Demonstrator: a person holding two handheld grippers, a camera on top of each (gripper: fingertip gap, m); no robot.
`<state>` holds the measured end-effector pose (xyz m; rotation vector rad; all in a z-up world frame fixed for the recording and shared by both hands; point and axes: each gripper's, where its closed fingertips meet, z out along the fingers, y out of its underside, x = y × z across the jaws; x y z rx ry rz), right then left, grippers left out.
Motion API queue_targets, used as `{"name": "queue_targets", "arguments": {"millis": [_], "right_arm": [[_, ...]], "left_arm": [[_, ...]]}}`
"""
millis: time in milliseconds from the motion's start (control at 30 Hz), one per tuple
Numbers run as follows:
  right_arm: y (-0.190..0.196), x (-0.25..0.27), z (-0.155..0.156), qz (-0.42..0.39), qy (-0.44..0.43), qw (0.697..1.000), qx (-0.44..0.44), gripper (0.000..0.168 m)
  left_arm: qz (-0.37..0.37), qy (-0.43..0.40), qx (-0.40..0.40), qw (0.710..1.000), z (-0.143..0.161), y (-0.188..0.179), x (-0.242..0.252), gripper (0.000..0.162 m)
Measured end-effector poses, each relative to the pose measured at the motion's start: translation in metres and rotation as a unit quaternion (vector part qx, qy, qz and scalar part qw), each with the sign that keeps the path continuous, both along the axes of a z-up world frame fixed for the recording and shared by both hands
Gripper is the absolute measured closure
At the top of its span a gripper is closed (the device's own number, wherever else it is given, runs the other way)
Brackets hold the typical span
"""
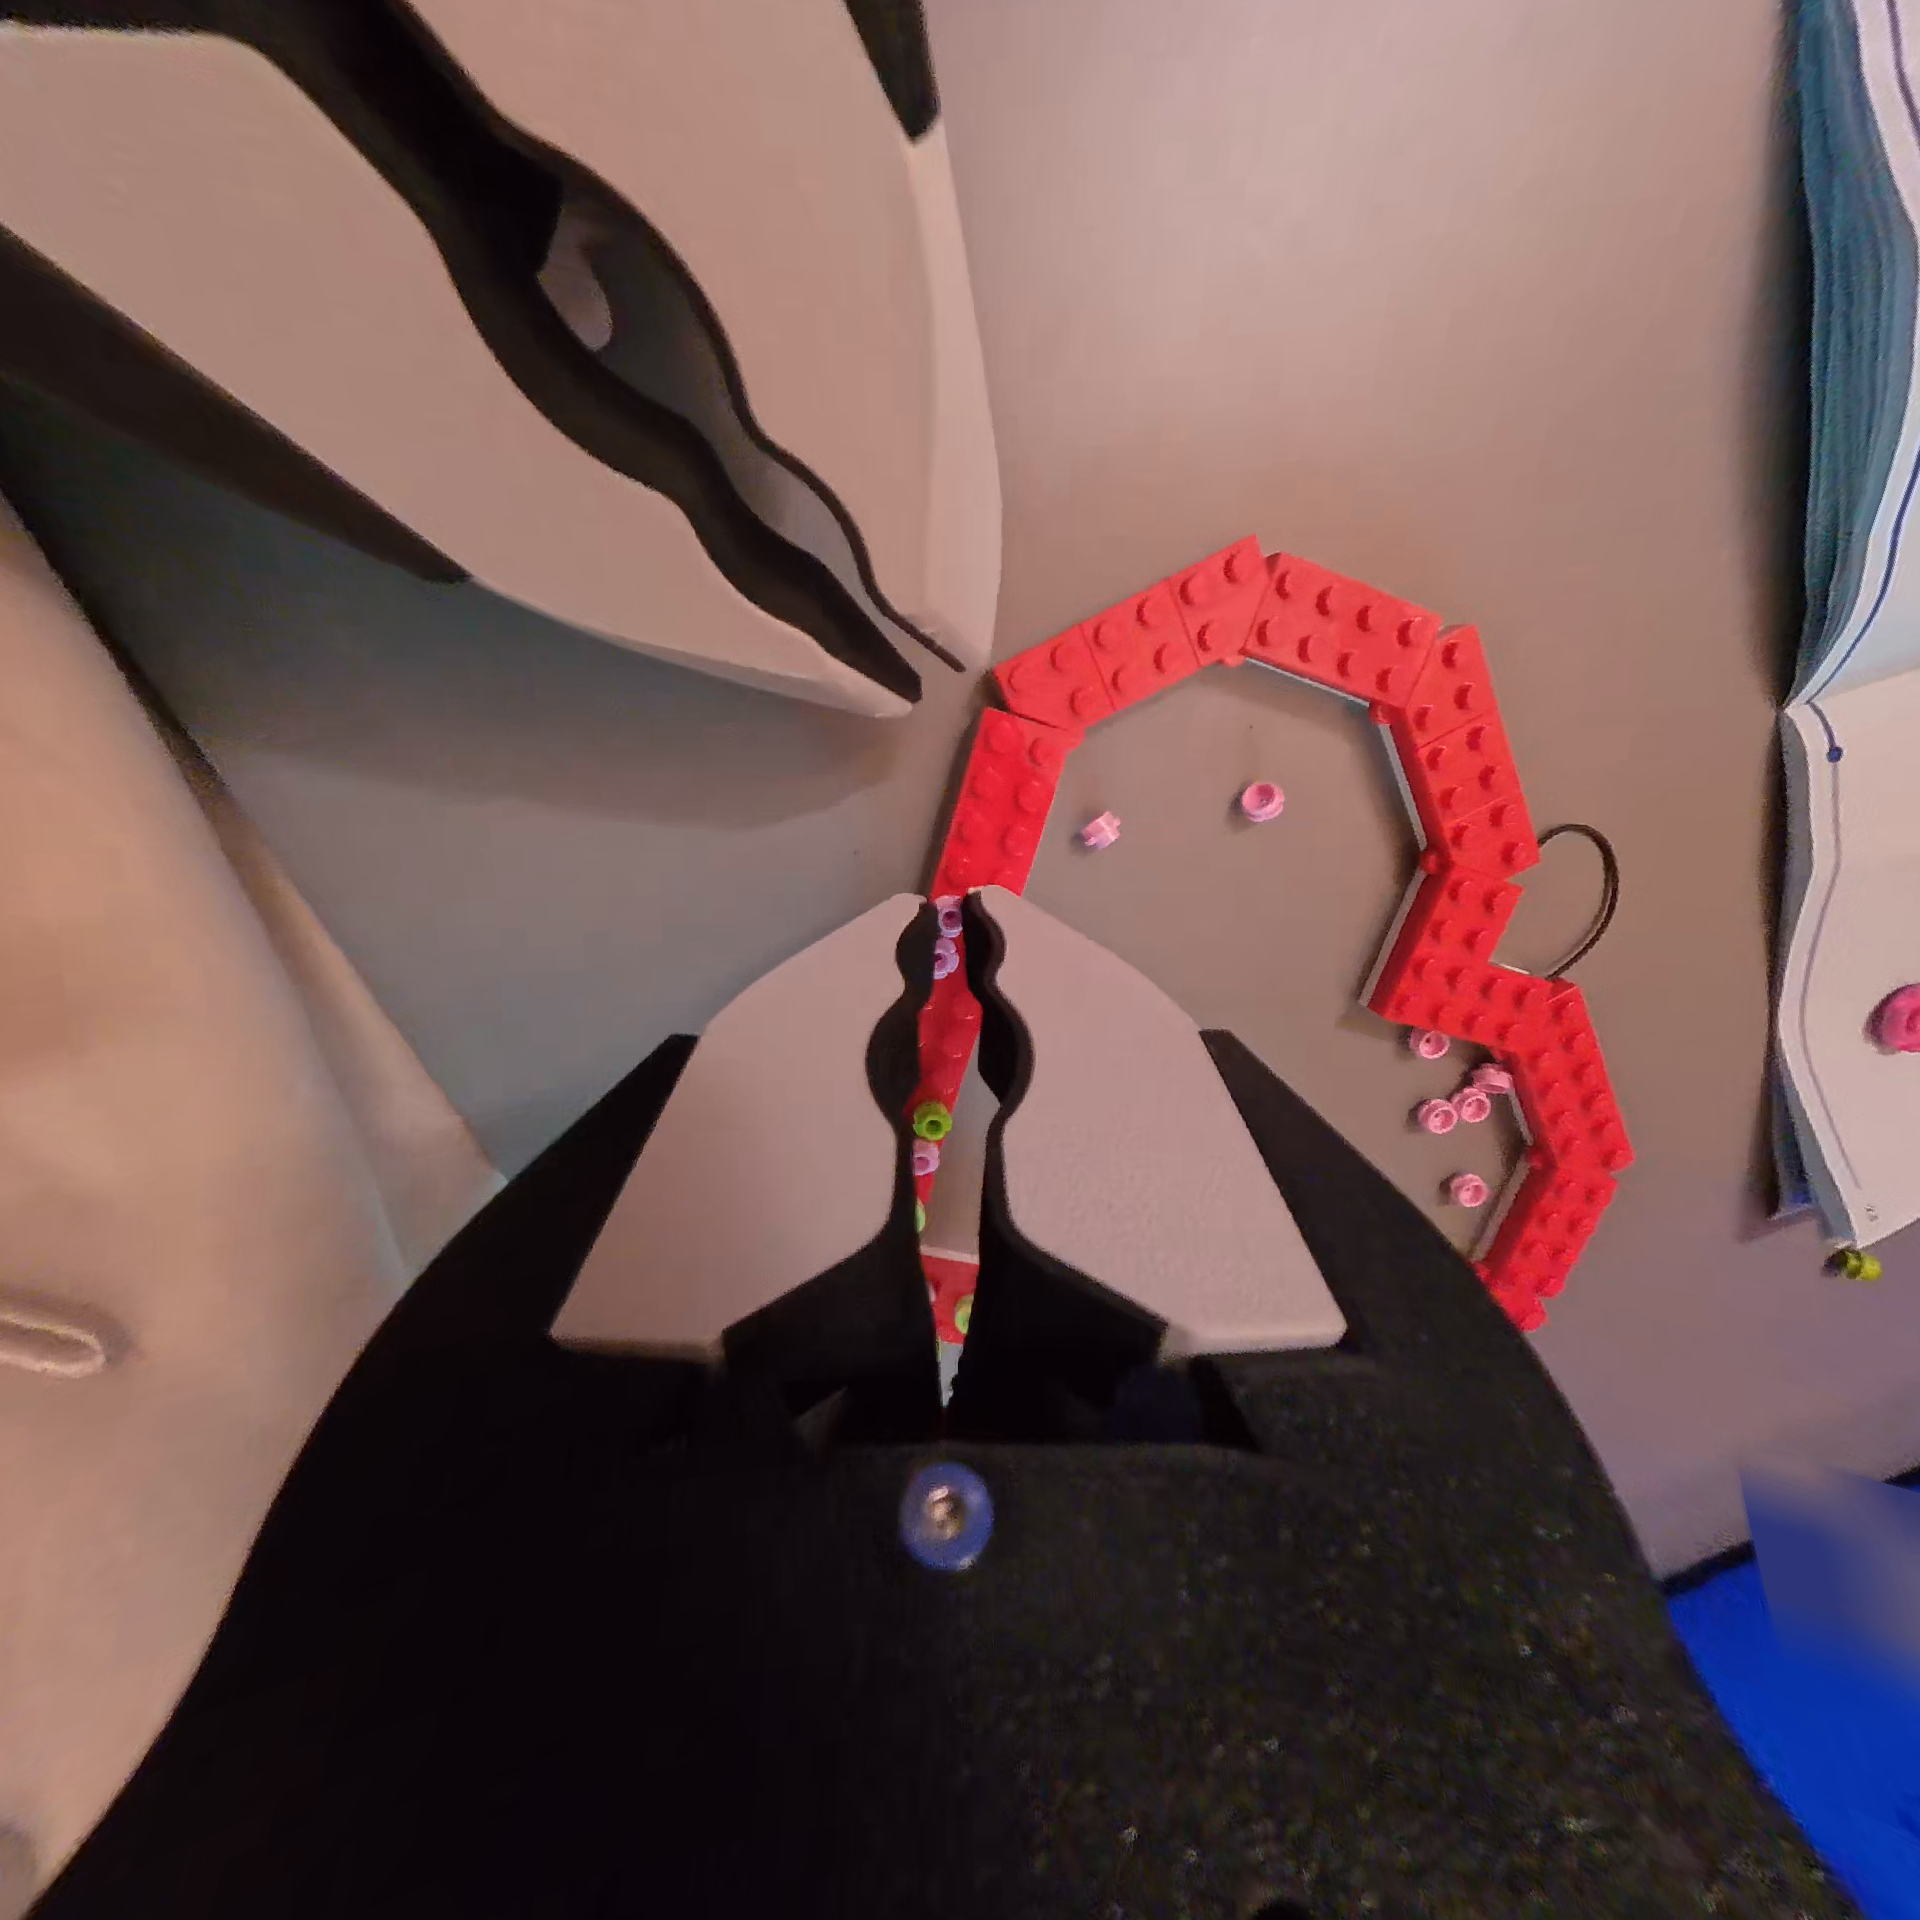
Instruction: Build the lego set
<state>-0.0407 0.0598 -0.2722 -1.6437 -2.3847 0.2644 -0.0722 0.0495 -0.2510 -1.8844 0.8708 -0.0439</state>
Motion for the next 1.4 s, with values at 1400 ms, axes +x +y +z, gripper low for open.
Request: {"name": "queue_targets", "arguments": {"millis": [1400], "right_arm": [[0.181,-0.055,0.015,-0.145,0.191,0.953,-0.187,0.153]], "left_arm": [[0.095,0.015,0.096,0.991,0.016,0.033,-0.036,0.152]]}}
